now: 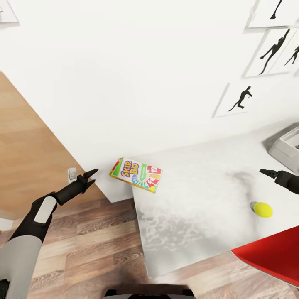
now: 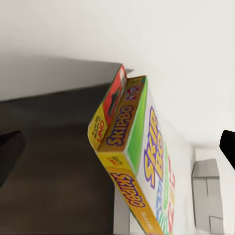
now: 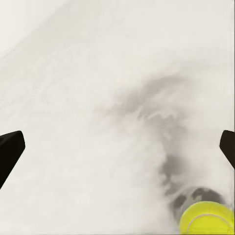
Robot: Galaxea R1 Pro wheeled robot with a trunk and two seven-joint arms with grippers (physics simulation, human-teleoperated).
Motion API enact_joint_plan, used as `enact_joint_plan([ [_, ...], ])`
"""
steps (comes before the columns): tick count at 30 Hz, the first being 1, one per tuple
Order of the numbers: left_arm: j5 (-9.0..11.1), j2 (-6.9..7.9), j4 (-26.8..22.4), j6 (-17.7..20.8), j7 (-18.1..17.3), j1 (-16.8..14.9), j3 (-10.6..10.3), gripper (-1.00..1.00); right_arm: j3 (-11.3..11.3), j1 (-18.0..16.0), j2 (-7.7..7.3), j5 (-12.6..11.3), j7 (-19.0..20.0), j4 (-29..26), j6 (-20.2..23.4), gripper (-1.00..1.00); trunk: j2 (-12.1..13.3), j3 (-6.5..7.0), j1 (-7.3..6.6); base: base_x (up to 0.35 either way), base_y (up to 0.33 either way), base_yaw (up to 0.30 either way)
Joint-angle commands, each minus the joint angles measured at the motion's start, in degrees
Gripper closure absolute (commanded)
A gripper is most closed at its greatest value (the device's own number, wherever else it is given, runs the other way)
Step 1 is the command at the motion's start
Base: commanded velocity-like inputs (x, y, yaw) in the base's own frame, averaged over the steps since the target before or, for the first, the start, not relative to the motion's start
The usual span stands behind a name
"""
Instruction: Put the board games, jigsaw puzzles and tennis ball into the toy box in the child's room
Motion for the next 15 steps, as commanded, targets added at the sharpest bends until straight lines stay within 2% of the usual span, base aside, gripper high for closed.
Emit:
enact_joint_plan([
  [1, 0.2, 0.0, 0.3, 0.4, -0.1, -0.2, 0.1, -1.0, 0.0, -0.1, -0.01, -0.6, -0.6, 0.0, 0.2, -1.0, -0.1, -0.08, 0.03, 0.0, 0.0, -0.153],
  [7, 0.1, 0.01, 1.2, 0.4, 0.0, -0.8, 0.1, -1.0, 0.0, -0.1, -0.01, -0.6, -0.6, 0.0, 0.2, -1.0, -0.1, -0.08, 0.03, 0.0, 0.0, -0.091],
  [15, 0.1, -0.02, 1.7, 0.4, 0.2, -1.7, 0.1, -1.0, 0.1, -0.1, -0.01, -0.6, -0.6, 0.0, 0.2, -1.0, -0.1, -0.08, 0.03, 0.0, 0.0, -0.031],
])
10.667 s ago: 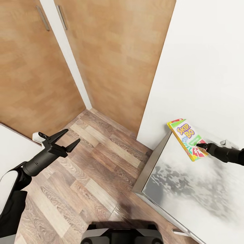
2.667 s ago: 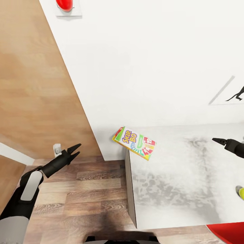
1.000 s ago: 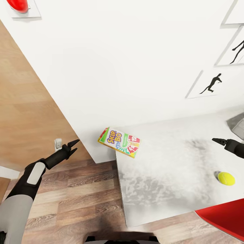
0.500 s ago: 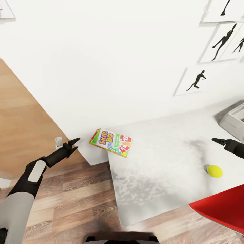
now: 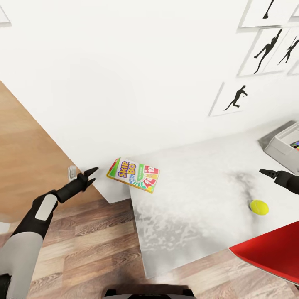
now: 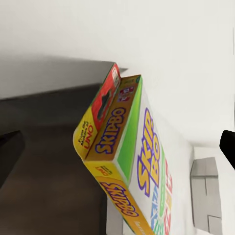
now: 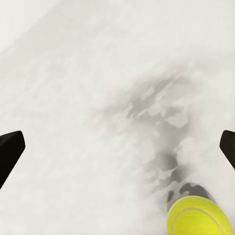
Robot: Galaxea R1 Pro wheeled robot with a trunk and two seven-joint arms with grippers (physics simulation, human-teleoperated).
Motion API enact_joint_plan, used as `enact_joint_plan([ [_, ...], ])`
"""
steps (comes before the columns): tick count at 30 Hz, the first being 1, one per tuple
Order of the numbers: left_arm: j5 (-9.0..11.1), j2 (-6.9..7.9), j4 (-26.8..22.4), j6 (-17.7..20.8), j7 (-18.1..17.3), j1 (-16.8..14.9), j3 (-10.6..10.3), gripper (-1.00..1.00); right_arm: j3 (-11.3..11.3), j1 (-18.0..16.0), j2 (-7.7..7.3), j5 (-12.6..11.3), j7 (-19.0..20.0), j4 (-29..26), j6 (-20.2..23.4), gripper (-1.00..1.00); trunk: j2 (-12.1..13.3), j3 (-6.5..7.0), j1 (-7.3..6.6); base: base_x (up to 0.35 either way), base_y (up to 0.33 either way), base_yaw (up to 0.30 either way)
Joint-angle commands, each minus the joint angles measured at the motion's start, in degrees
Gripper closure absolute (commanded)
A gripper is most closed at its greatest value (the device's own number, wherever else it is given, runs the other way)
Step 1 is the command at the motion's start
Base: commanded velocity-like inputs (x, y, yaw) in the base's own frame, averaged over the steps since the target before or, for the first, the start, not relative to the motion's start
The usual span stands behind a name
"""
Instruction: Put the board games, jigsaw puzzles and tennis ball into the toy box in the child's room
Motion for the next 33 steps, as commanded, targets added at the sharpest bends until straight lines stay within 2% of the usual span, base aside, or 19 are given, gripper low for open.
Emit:
enact_joint_plan([
  [1, 0.1, -0.01, 0.1, 0.4, 0.0, -0.4, 0.1, -1.0, 0.0, -0.1, -0.01, -0.6, -0.6, 0.0, 0.2, -1.0, -0.1, -0.08, 0.03, 0.0, 0.0, -0.013],
  [14, 0.1, 0.2, 0.7, 0.3, 0.1, -2.0, 0.1, -1.0, 0.2, -0.1, -0.01, -0.6, 0.4, 0.0, 0.2, -1.0, -0.1, -0.08, 0.03, 0.0, 0.0, -0.005],
  [20, 0.0, 0.4, 2.7, 0.2, 0.3, -2.5, 0.2, -1.0, 0.1, -0.1, -0.01, -0.6, 1.8, 0.0, 0.2, -1.0, -0.1, -0.08, 0.03, 0.0, 0.0, 0.0],
  [33, 0.0, 0.74, 6.3, -1.7, 3.9, -3.6, 0.4, -1.0, 0.0, 0.1, -0.01, -0.6, 2.5, 0.0, 0.2, -1.0, -0.1, -0.08, 0.03, 0.0, 0.0, 0.0],
])
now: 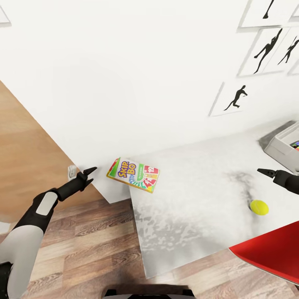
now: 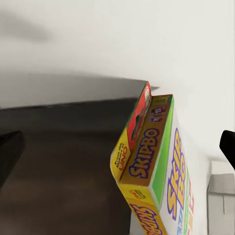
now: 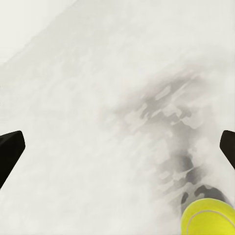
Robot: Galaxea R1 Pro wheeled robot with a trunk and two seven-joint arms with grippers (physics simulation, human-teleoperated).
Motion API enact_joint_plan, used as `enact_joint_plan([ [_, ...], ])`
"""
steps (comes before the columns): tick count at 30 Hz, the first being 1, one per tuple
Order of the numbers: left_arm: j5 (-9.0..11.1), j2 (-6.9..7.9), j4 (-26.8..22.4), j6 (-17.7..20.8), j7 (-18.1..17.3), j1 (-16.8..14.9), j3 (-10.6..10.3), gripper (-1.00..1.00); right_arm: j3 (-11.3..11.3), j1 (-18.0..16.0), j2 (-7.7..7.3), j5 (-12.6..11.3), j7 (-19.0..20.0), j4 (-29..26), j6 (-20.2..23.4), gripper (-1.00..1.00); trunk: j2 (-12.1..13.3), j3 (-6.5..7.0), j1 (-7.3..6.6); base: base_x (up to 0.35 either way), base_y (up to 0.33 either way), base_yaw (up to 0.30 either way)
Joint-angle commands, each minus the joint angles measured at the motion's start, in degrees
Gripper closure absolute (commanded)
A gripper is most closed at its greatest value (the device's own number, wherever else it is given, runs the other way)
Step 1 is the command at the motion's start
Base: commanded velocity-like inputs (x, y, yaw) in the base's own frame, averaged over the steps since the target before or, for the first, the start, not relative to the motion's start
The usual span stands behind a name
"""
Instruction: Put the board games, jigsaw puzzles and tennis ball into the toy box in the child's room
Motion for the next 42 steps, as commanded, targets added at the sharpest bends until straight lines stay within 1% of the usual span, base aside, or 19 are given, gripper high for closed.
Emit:
enact_joint_plan([
  [1, 0.2, 0.01, 0.2, 0.3, 0.1, -0.1, 0.1, -1.0, 0.0, 0.0, -0.01, -0.6, -0.6, 0.0, 0.2, -1.0, -0.1, -0.08, 0.03, 0.0, 0.0, 0.0],
  [19, 0.1, 0.23, 1.1, 0.1, 1.0, -0.3, 0.2, -1.0, -0.1, 0.0, -0.01, -0.6, -0.5, 0.0, 0.2, -1.0, -0.1, -0.08, 0.03, 0.0, 0.0, -0.004],
  [34, 0.2, 0.23, 1.2, 0.1, 1.1, -0.4, 0.2, -1.0, -0.1, 0.0, -0.01, -0.6, -0.5, 0.0, 0.2, -1.0, -0.1, -0.08, 0.03, 0.0, 0.0, -0.186],
  [42, 0.2, 0.2, 1.2, 0.1, 1.1, -0.4, 0.1, -1.0, 0.0, 0.2, -0.01, -0.6, -0.5, 0.0, 0.2, -1.0, -0.1, -0.08, 0.03, 0.0, 0.0, -0.073],
])
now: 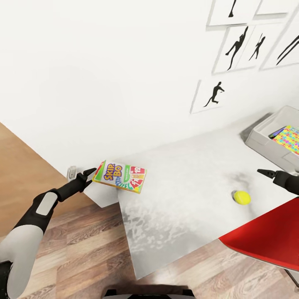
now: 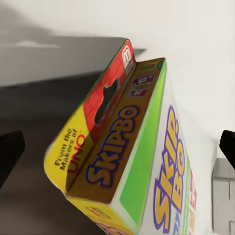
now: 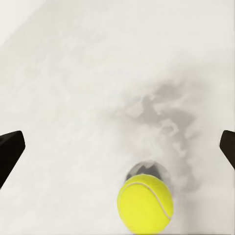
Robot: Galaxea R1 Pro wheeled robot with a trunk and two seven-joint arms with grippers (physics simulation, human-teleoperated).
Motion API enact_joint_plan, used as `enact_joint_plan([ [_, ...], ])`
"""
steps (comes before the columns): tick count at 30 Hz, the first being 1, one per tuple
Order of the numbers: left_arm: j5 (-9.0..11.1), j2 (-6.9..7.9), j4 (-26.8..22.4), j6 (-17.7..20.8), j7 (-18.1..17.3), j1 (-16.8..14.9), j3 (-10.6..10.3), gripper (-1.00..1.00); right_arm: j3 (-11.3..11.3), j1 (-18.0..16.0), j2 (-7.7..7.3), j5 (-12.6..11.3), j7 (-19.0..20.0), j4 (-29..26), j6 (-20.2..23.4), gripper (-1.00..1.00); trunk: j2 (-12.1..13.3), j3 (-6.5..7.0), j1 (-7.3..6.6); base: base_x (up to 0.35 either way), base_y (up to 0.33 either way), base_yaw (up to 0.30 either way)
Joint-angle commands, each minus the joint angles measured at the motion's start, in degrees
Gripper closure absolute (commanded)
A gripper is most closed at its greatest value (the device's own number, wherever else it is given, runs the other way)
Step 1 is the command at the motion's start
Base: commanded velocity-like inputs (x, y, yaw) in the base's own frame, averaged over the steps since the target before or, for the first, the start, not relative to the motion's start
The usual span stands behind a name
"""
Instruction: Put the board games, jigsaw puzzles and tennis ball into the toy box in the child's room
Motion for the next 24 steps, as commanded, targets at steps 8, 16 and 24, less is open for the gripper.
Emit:
enact_joint_plan([
  [8, 0.2, -0.02, 0.0, 0.4, -0.1, 0.0, 0.1, -1.0, 0.0, 0.2, -0.01, -0.6, -0.6, 0.0, 0.2, -1.0, -0.1, -0.08, 0.03, 0.0, 0.0, -0.018],
  [16, 0.2, -0.02, 0.0, 0.4, -0.1, 0.0, 0.1, -1.0, 0.0, 0.2, -0.01, -0.6, -0.6, 0.0, 0.2, -1.0, -0.1, -0.08, 0.03, 0.0, 0.0, -0.004],
  [24, 0.1, 0.01, 0.0, 0.4, -0.1, 0.0, 0.2, -1.0, 0.0, 0.3, 0.02, -0.6, -0.6, 0.0, 0.2, -1.0, -0.1, -0.08, 0.03, 0.0, 0.0, -0.001],
])
